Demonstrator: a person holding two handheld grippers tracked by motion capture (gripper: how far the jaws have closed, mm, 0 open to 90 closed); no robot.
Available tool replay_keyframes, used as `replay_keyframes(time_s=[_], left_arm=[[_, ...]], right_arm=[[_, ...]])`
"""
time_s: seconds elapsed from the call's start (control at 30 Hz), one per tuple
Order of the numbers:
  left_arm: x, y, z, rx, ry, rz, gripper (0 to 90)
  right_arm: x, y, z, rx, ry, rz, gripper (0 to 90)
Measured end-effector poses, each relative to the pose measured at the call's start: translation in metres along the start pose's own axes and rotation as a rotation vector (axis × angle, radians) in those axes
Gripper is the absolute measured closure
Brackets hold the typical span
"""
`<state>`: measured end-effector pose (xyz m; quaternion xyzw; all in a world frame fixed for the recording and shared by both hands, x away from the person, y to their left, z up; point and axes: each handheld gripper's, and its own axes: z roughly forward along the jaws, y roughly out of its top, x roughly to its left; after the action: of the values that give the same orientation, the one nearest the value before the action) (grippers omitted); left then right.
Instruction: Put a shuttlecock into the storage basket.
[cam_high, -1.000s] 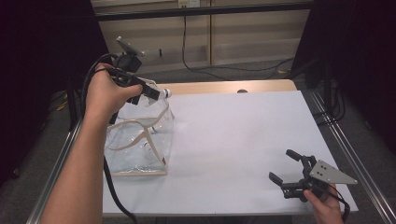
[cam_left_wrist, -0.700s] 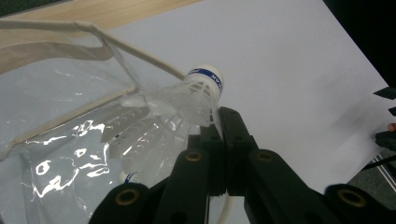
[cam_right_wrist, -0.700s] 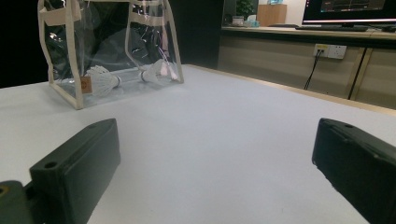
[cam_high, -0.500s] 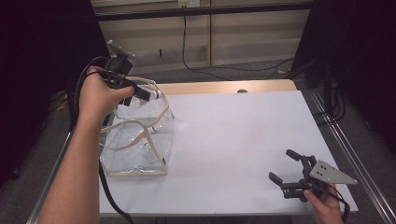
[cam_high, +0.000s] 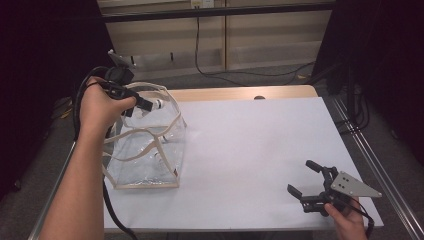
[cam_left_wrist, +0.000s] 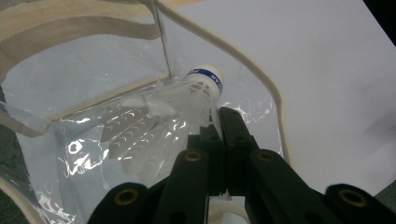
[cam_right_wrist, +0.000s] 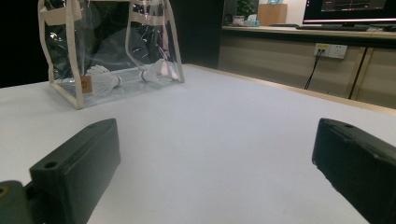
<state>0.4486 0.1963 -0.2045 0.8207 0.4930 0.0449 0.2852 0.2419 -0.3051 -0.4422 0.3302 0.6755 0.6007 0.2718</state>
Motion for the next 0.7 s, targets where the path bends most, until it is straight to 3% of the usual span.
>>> replay_keyframes(time_s=[0.2,0.3,0.7], left_arm=[[0.006,-0.003,0.005,-0.008,0.019,-0.021,86.2],[0.007,-0.004,0.006,-0.013,0.039,-0.01,82.8],[-0.007,-0.004,0.007,-0.035,-0.044,-0.004,75.5]], right_arm=[[0.0,0.0,0.0,0.0,0.003,-0.001,0.7],[0.0,0.0,0.0,0.002,0.001,0.003,0.7],[0.0,0.0,0.0,-0.002,-0.002,-0.001,0.7]])
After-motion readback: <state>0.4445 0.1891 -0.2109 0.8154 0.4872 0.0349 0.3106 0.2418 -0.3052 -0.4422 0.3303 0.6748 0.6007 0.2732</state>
